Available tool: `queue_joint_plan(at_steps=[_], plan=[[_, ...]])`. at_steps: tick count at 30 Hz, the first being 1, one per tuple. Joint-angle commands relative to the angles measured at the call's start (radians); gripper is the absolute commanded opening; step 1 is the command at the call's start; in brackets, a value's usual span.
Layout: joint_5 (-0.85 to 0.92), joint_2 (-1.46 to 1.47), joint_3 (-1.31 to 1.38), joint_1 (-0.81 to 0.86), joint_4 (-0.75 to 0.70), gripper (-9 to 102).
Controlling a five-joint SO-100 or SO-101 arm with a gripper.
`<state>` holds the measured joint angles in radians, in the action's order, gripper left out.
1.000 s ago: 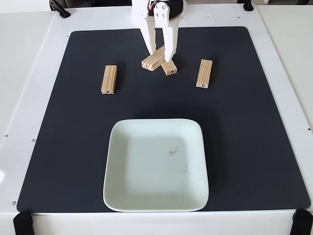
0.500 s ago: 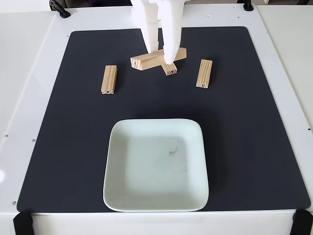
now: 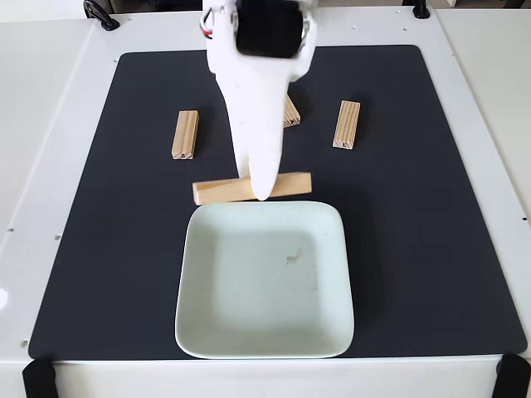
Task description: Pick up the wooden block and place them on the plate.
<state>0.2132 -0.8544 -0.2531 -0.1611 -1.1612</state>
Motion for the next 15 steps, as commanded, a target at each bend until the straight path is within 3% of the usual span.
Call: queue_joint_plan(at_steps=[1,15], plan=[[-0.055,0.017,0.048,-0.003,0.138,0],[-0.084,0.244,0.049,-0.017,0.345,0]])
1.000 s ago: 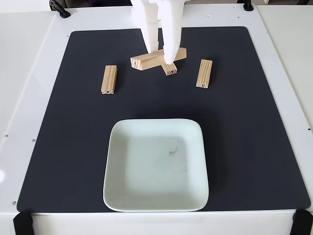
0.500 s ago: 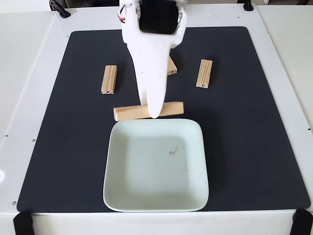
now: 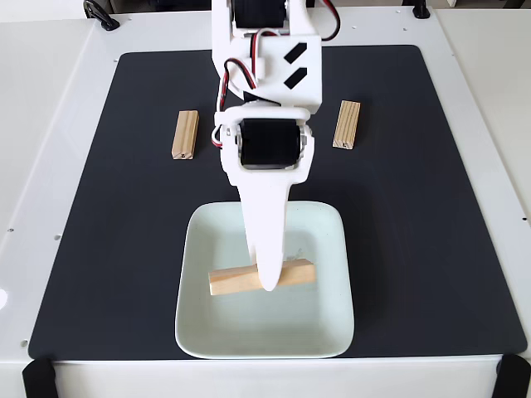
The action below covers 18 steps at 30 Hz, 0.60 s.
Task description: Pick up the wooden block and place them on the plate.
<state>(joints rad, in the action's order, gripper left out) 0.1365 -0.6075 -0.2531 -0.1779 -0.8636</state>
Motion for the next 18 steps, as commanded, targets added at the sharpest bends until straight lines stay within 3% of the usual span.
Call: queue_joint_plan(at_steps=[1,18], plan=[[-0.008,0.008,0.049,-0.006,0.058,0],[-0.051,0.11,0.049,-0.041,0.069,0]])
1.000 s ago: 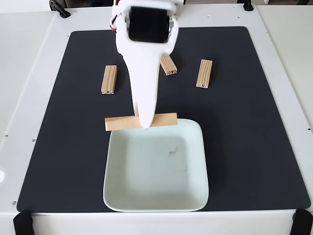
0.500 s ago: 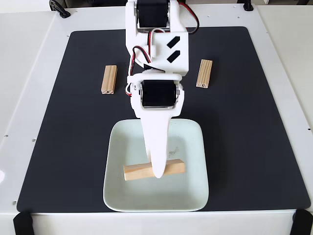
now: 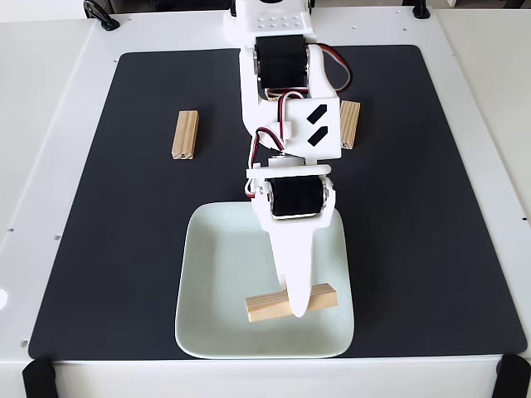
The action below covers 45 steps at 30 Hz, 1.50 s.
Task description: Pick up the wooden block and place them on the plate.
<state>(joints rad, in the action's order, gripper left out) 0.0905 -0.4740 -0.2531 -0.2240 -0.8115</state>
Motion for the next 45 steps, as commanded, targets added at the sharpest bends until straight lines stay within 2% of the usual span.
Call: queue_joint_plan(at_steps=[1,25,28,37,45], plan=[[-0.005,-0.025,0.049,0.006,0.017,0],[-0.049,-0.092,0.012,0.055,0.002,1],[-0.048,-0.112,-0.023,0.054,0.002,5],[-0.037,-0.117,-0.034,0.055,0.0,34],[-0.037,-0.117,-0.035,0.064,0.0,37]])
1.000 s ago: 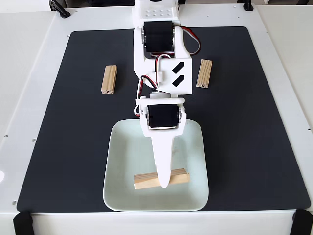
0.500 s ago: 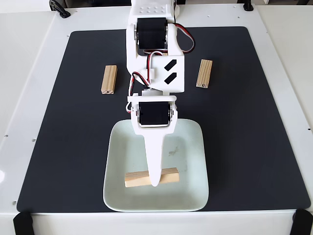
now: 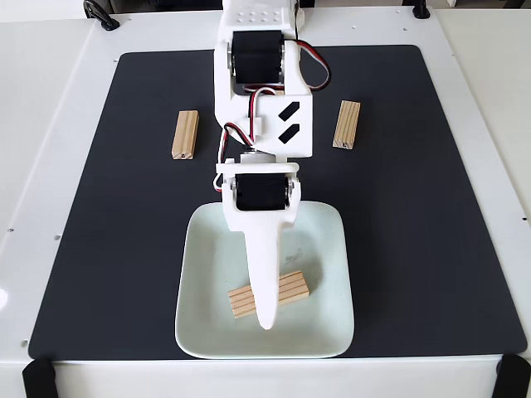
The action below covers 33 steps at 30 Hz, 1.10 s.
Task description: Pick up the wooden block and place them on the plate.
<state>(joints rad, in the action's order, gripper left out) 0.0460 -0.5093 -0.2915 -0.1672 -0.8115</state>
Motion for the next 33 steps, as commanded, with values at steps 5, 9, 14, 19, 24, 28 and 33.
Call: queue_joint_plan(at_steps=[5,9,14,19,24,28,33], plan=[[0.009,-0.104,-0.006,0.008,0.0,37],[0.009,-0.232,-0.17,0.002,0.014,37],[0.008,-0.459,-0.442,-0.009,0.015,37],[0.034,-0.698,-0.707,-0.034,0.012,37],[0.127,-0.934,-0.965,-0.04,0.002,37],[0.215,-1.088,-1.129,-0.031,0.0,30],[0.287,-1.206,-1.241,-0.029,-0.063,13]])
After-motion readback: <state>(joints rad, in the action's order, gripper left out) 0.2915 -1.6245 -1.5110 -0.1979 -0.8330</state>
